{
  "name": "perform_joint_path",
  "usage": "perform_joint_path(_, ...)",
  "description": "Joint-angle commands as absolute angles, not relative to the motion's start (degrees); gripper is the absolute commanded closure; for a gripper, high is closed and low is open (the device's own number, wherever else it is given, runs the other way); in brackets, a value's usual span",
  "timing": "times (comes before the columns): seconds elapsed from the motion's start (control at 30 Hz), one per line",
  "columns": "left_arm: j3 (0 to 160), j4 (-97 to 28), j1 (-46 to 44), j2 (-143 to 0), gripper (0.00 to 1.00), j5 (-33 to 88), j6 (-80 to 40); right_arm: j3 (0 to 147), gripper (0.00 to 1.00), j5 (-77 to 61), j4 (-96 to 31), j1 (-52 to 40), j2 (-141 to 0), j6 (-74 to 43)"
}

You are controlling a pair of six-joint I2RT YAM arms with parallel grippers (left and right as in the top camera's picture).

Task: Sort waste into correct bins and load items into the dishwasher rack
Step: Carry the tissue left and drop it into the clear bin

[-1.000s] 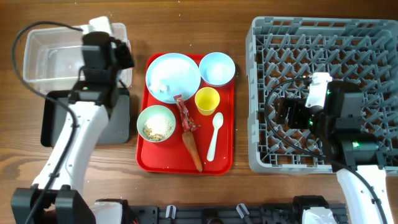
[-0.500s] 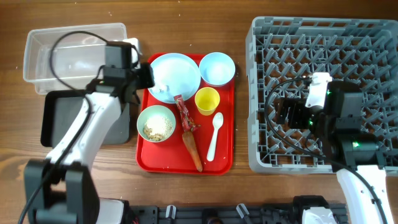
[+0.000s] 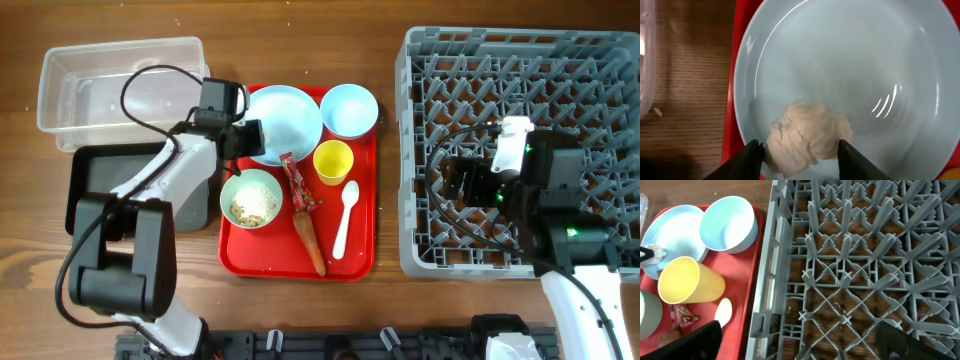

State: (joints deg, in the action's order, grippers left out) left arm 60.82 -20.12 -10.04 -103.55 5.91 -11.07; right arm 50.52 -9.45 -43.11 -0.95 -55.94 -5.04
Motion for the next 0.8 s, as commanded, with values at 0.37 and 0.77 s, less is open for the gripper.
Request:
perform_joint_path(0.37,61.1,-18.5,-11.1,-104.7,0.96,6.4,-11.2,51.8,0.00,-10.6,-42.9,-0.8,-56.1,-4.7)
perform_joint_path(0.77,65.1,-17.8,-7.5,-90.5,0.92,-2.2,-11.2,51.8,0.00,-10.6,-42.9,-0.8,-56.1,-4.6)
